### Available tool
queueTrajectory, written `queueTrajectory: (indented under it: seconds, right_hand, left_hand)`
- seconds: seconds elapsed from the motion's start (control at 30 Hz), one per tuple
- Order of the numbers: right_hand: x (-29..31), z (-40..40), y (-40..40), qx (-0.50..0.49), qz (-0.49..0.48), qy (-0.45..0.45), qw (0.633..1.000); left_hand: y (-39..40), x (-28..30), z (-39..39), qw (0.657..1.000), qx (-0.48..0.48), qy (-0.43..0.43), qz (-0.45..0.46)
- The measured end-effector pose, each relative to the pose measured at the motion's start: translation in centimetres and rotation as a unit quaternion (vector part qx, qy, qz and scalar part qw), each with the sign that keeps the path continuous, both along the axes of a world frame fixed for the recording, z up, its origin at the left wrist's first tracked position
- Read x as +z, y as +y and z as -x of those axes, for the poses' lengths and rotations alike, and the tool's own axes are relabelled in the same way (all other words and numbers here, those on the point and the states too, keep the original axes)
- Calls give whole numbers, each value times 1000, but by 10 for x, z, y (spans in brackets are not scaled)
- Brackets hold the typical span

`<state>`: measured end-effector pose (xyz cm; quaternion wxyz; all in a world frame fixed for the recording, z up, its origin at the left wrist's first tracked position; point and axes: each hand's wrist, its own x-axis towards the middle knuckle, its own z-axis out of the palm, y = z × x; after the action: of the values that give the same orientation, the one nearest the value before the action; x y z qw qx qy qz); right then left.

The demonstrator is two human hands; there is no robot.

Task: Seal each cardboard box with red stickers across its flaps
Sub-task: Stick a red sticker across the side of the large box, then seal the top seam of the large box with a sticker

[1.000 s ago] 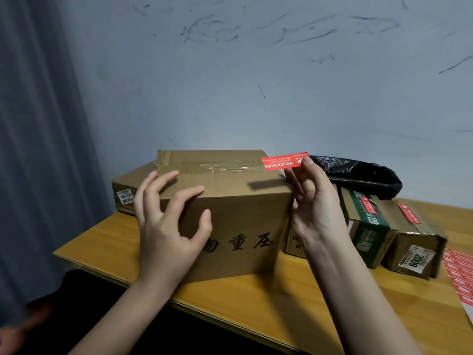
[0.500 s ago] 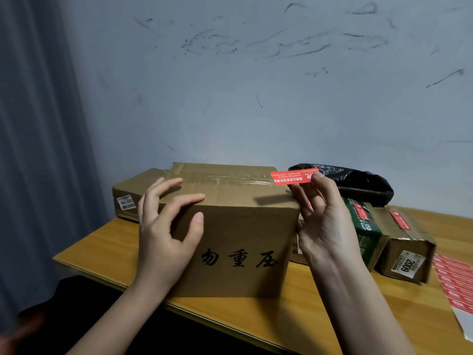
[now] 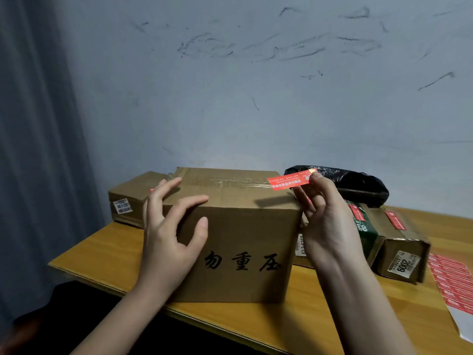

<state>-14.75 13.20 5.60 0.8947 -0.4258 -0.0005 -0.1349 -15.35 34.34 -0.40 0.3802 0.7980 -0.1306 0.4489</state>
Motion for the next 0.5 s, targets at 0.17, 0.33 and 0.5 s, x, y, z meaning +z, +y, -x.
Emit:
queueTrajectory:
  seconds: [0.17, 0.33, 0.5]
  right_hand:
    - [-1, 1, 7, -53, 60, -61, 995]
    - [5, -1, -5, -126, 203, -168, 957]
    - [34, -10, -14, 43, 236, -222, 945]
  left_hand:
    - [0, 5, 5, 1000, 4, 17, -5]
    - [-5, 35, 15, 993, 41, -58, -92]
    - [-23, 98, 8, 991, -85, 23, -104]
